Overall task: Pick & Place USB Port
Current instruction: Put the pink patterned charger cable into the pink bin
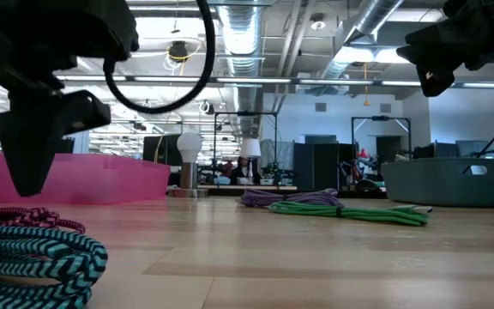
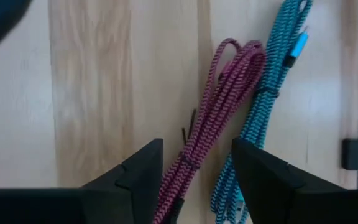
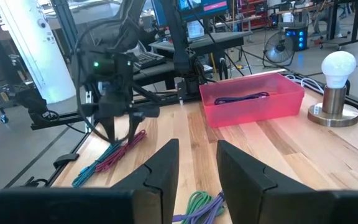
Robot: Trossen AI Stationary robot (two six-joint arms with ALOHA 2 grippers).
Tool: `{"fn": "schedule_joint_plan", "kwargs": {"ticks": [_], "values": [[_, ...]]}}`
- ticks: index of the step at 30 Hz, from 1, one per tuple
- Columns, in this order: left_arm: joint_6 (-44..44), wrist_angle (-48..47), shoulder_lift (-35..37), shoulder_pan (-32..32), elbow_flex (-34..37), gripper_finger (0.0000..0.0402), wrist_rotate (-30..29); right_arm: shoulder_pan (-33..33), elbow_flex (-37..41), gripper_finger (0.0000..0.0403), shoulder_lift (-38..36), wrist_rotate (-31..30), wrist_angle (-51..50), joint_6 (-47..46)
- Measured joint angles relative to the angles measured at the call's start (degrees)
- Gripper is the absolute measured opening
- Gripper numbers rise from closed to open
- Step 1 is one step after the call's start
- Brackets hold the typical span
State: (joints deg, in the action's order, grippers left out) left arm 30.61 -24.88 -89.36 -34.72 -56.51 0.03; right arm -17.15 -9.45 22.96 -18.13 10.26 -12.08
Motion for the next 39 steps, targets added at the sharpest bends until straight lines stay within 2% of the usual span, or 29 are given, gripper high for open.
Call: {"fn": "schedule_joint_plan", "kwargs": {"ticks": [18, 22, 30, 36, 39], "values": [[1.4, 0.4, -4.1, -0.2, 0.0, 0.0183, 0.2, 0.0, 0.0, 0.0102, 0.0, 0.0, 0.0, 0.0], [1.4, 0.3, -4.3, -0.2, -0.1, 0.0149, 0.0, 0.0, 0.0, 0.0102, 0.0, 0.0, 0.0, 0.0], [1.4, 0.0, -4.4, -0.2, -0.1, 0.0021, 0.6, 0.0, 0.0, 0.0102, 0.0, 0.0, 0.0, 0.0], [0.2, -1.0, -3.6, 0.2, 0.1, 0.0022, 0.5, 0.0, 0.0, 0.0102, 0.0, 0.0, 0.0, 0.0], [-2.1, -1.9, -0.6, 1.6, 0.2, 0.0018, -0.8, 0.0, 0.0, 0.0102, 0.0, 0.0, 0.0, 0.0]]}}
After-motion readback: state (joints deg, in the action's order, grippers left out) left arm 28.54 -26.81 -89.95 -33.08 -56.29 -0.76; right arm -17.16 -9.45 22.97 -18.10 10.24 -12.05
